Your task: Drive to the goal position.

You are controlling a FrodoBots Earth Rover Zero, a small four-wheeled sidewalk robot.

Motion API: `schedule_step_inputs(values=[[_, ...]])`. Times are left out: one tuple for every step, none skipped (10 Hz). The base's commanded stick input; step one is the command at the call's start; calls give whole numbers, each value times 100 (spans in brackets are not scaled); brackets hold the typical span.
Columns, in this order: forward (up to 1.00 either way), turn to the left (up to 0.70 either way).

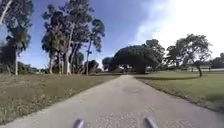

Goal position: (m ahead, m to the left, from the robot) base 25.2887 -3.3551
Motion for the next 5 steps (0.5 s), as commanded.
schedule_step_inputs(values=[[85,0],[85,0],[85,0],[85,0],[85,0]])
